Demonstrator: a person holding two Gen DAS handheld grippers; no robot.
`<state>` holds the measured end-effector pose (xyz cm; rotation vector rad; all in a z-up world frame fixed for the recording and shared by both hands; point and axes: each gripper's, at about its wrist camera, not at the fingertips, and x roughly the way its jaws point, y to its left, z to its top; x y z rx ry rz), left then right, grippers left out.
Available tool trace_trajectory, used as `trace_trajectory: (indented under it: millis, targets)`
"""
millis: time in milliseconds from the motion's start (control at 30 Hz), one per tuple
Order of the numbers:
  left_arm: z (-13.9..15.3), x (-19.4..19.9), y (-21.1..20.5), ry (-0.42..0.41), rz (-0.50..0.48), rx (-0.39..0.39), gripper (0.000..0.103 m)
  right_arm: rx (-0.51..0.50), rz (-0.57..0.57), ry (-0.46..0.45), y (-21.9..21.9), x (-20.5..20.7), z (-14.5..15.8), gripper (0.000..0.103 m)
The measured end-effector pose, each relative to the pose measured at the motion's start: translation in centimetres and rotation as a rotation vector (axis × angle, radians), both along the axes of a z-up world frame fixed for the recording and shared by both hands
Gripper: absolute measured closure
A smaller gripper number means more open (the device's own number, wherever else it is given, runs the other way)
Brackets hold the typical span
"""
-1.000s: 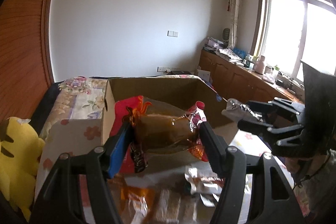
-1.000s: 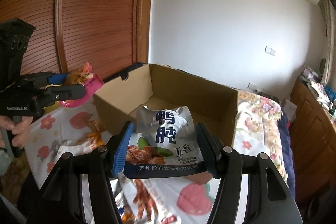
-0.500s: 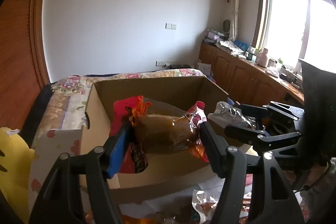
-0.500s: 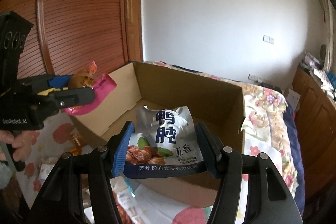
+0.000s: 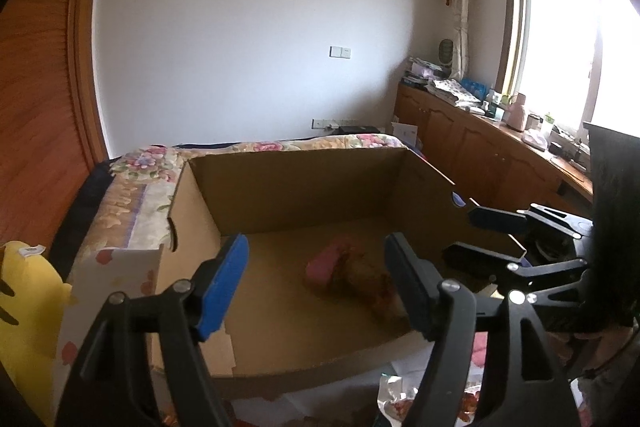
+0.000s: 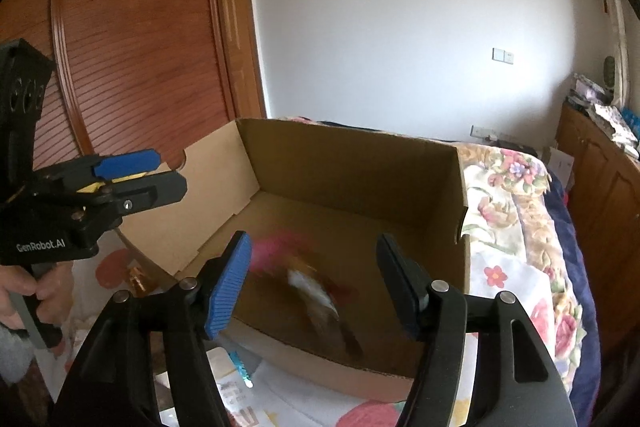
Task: Organize snacks
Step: 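Carry both snacks over the cardboard box and open both tools to drop them, then move both tools back toward the remaining snacks on the table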
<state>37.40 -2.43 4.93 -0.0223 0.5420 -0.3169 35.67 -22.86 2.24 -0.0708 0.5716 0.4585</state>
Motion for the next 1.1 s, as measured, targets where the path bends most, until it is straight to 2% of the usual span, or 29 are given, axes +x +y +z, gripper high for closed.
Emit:
trace_trajectory:
  millis: [200,433,600,833,1100]
  targets:
    - [0.7,-2.2,0.4,-0.024,0.007,0.005,0.028,-0.006,-0.005,-0.016,-0.2,-1.4,0.6,0.034]
    - [1.8,-5.7,1.2,-0.040,-0.004,-0.004,0.025,-0.001,-0.011,-0.025,-1.5,-4.8,1.6,0.033]
    - [1.5,-8.4,2.5,-0.033,-0.002,-0.007,0.025,-0.006,-0.004,-0.002,-2.5,-7.5,1.1,0.031]
    - [-1.5,-10.7,4.6,0.028,0.023,0.025,0.024,-0.032,0.014,0.078,-2.1,-9.8,-2.3,0.030]
    - [-5.9,-12.8,6.1,0.112,0.047,0.062,0.024,-0.028,0.055,0.190,-1.3,-9.9,-6.7,0.030]
